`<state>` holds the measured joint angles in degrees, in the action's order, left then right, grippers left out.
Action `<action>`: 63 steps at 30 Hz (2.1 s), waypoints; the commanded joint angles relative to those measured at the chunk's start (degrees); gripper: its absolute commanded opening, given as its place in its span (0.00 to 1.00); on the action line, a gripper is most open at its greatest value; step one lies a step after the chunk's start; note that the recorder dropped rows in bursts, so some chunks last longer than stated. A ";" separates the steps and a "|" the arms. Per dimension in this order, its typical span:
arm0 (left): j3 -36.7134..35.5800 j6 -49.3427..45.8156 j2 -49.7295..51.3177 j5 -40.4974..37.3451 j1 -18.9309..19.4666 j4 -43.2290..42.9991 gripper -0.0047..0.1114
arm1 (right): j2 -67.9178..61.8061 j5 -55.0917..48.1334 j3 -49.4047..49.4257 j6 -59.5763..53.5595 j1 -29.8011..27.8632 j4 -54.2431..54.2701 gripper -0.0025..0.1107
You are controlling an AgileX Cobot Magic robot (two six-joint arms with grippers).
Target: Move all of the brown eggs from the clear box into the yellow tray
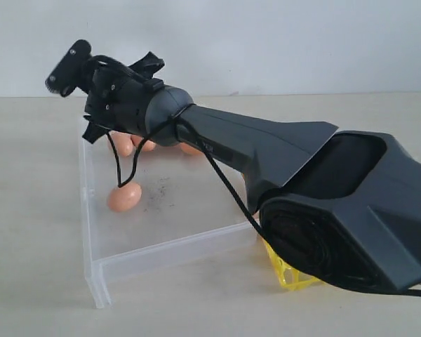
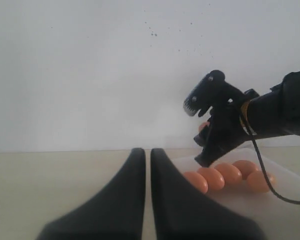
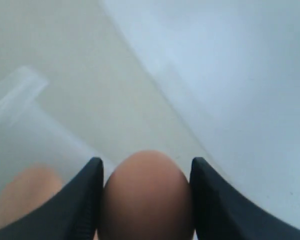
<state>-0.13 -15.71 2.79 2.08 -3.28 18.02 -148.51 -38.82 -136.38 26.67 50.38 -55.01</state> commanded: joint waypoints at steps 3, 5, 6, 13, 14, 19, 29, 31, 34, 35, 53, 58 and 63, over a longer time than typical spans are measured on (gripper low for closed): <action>0.13 -0.26 0.23 0.90 -0.16 0.26 0.07 | 0.88 -3.97 -0.26 30.43 0.09 -21.04 0.02; 0.13 -0.26 0.23 0.90 -0.16 0.26 0.07 | 0.88 -3.58 -0.26 35.72 0.12 -23.17 0.02; 0.13 -0.26 0.23 0.90 -0.16 0.26 0.07 | 0.88 -3.60 -0.26 39.14 0.23 -24.42 0.02; 0.13 -0.26 0.23 0.90 -0.16 0.26 0.07 | 0.88 -5.10 -0.26 55.18 0.58 -35.82 0.02; 0.13 -0.26 0.23 0.90 -0.16 0.26 0.07 | 0.88 -5.68 -0.26 56.01 0.58 -37.30 0.02; 0.13 -0.26 0.23 0.90 -0.16 0.26 0.07 | 0.98 -10.36 -0.26 56.02 0.58 -44.54 0.02; 0.13 -0.26 0.23 0.90 -0.16 0.26 0.07 | 2.24 -8.20 -0.26 41.95 -0.04 -42.18 0.02; 0.13 -0.26 0.23 0.90 -0.16 0.26 0.07 | 2.24 -3.27 -0.26 28.39 -0.04 -34.97 0.02; 0.13 -0.26 0.23 0.90 -0.16 0.26 0.07 | 2.24 0.54 -0.26 5.66 -0.04 -21.09 0.02; 0.13 -0.26 0.23 0.90 -0.16 0.26 0.07 | 2.24 0.78 -0.26 -2.54 -0.04 -15.78 0.02; 0.13 -0.26 0.23 0.90 -0.16 0.26 0.07 | 7.99 -29.91 -0.26 -59.78 -2.49 44.14 0.02; 0.13 -0.26 0.23 0.90 -0.16 0.26 0.07 | 8.38 -24.45 -0.26 -50.18 -2.49 46.47 0.02; 0.13 -0.26 0.23 0.90 -0.16 0.26 0.07 | 8.53 -4.73 -0.26 -53.53 -2.49 61.67 0.02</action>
<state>-0.13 -15.71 2.79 2.08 -3.28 18.02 -141.06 -50.88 -136.38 -23.56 48.01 0.00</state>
